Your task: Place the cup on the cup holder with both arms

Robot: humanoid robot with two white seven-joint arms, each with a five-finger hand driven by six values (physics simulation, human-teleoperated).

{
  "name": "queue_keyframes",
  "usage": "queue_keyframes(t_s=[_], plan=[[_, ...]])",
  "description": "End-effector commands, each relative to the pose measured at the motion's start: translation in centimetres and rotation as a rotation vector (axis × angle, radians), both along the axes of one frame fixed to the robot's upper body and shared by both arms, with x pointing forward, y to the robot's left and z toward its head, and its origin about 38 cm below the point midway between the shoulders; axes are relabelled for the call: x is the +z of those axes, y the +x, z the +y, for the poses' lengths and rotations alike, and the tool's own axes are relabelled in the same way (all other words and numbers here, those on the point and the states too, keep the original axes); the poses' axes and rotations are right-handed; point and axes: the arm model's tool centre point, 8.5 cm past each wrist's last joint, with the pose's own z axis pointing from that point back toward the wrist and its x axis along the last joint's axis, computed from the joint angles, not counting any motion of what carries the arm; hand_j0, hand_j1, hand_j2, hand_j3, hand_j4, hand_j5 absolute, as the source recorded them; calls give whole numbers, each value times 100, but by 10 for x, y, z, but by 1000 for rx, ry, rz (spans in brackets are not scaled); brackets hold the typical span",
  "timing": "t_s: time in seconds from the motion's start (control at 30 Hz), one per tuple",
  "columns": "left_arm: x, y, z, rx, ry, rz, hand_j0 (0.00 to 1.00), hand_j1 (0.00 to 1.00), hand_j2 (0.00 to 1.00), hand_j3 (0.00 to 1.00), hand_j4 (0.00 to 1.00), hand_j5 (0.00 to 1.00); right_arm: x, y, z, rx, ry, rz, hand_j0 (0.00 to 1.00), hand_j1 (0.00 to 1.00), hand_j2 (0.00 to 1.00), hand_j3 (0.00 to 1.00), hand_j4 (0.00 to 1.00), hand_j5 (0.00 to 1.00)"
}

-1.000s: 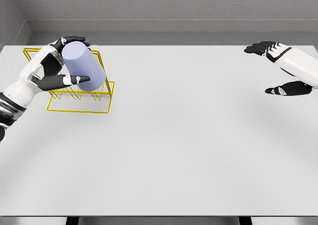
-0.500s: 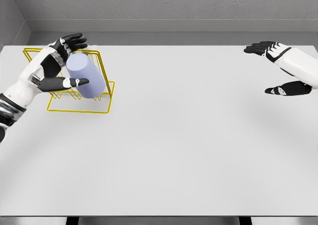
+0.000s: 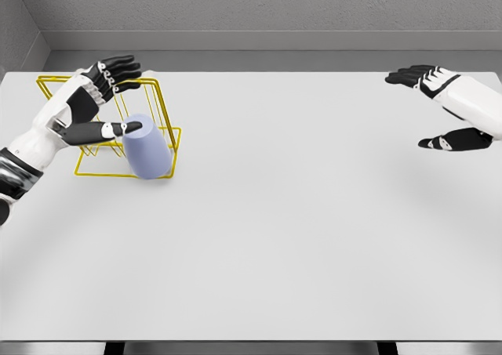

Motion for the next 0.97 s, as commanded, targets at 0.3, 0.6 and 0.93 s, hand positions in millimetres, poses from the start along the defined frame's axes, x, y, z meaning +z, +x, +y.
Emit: queue_keyframes(t_s=[0.3, 0.6, 0.93], plan=[[3, -2, -3, -13, -3, -7, 78, 78, 78, 78, 78, 78, 1, 0, 0, 0, 8, 1, 100, 100, 100, 100, 100, 100], [20, -16, -2, -54, 2, -84, 80, 80, 80, 80, 80, 80, 0, 0, -1, -4, 8, 3, 100, 100, 100, 100, 100, 100], [32, -44, 49, -12, 42, -161, 99, 99, 99, 99, 99, 99, 0, 0, -2, -5, 9, 4, 100, 100, 100, 100, 100, 100]])
